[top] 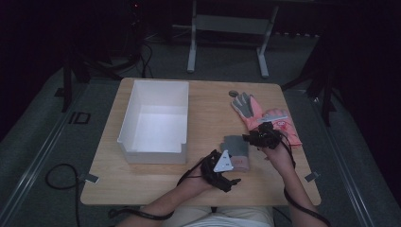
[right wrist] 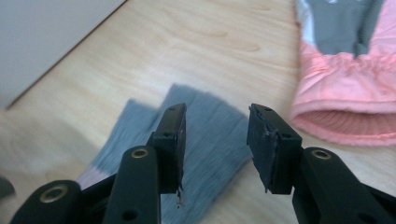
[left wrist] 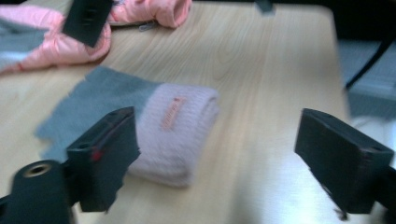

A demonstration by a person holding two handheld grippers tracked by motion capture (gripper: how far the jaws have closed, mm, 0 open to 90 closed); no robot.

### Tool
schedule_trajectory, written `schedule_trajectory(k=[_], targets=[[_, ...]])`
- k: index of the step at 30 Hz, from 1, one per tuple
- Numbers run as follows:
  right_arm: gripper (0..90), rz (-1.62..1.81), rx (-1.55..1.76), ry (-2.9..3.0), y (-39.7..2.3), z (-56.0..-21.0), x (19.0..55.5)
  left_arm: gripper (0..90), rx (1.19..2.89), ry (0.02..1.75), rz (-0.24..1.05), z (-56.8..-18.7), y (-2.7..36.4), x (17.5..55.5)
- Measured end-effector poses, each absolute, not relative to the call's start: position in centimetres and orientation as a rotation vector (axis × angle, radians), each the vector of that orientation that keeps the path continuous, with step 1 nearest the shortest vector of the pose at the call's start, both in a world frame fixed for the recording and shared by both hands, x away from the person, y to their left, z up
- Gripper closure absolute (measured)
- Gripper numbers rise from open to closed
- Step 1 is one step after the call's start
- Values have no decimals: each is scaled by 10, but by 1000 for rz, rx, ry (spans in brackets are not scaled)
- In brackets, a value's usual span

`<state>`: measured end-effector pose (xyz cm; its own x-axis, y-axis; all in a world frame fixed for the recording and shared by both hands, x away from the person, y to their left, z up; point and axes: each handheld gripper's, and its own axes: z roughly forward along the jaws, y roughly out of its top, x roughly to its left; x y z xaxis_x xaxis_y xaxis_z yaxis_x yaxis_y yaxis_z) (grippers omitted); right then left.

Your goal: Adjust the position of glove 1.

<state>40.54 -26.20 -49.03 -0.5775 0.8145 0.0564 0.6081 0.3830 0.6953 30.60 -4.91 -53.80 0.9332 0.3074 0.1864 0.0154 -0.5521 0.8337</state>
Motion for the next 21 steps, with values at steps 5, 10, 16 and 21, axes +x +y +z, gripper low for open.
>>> schedule_trajectory(k=[5, 10, 16, 21], targets=[[582, 1000, 1289, 2344, -266, -496, 419, 227, 2229, 53, 541, -537, -67, 311], [535, 965, 1404, 2335, -266, -519, 434, 350, 2305, -27, 539, -544, -76, 321], [490, 908, 1487, 2346, -263, -537, 441, 385, 2347, -69, 598, -557, -79, 324], [469, 903, 1566, 2335, -265, -544, 442, 528, 2353, -35, 626, -561, -80, 328]])
